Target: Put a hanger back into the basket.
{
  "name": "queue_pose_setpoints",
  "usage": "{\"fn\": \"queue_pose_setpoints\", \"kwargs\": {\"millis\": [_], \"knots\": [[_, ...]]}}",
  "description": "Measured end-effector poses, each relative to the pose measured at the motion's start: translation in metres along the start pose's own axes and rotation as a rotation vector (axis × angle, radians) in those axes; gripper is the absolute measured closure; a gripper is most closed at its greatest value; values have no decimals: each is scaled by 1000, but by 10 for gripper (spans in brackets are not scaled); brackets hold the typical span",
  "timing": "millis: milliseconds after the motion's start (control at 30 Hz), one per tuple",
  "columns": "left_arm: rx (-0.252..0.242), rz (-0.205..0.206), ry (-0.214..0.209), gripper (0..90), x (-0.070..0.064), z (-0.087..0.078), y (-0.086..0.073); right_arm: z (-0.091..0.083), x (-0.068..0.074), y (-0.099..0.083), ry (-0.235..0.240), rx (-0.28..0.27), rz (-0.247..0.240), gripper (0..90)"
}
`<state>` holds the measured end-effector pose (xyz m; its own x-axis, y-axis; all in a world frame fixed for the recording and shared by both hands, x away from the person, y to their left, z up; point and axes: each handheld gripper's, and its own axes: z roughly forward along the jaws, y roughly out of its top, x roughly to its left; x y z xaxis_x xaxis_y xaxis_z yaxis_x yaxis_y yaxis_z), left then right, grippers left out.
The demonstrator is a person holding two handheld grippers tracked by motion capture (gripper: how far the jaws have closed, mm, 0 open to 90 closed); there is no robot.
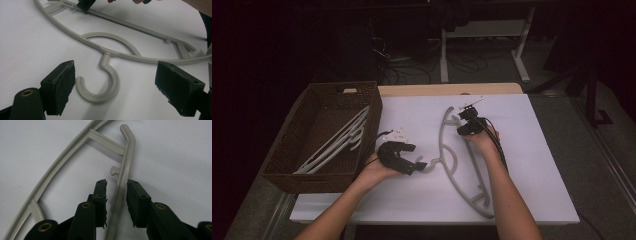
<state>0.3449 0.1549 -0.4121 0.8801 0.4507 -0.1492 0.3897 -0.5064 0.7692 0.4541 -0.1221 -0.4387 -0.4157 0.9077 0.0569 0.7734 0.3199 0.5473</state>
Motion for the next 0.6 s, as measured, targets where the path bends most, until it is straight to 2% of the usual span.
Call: {"fn": "queue_pose_setpoints", "kwargs": {"millis": [100, 133, 200, 267, 433, 533, 600], "knots": [[0, -1, 1, 170, 0, 0, 0, 2, 2, 3, -8, 19, -10, 691], [0, -2, 1, 171, 0, 0, 0, 5, 4, 5, -37, 44, -27, 699], [1, -1, 0, 170, 0, 0, 0, 8, 4, 4, -49, 63, -36, 713], [1, 0, 1, 170, 0, 0, 0, 9, 3, 4, -41, 60, -24, 726], [3, -1, 2, 171, 0, 0, 0, 9, 2, 4, -33, 64, -32, 743], [3, -1, 1, 170, 0, 0, 0, 10, 1, 5, -12, 50, -36, 801], [5, -1, 1, 170, 0, 1, 0, 11, 5, 7, -19, 53, -82, 805]]}}
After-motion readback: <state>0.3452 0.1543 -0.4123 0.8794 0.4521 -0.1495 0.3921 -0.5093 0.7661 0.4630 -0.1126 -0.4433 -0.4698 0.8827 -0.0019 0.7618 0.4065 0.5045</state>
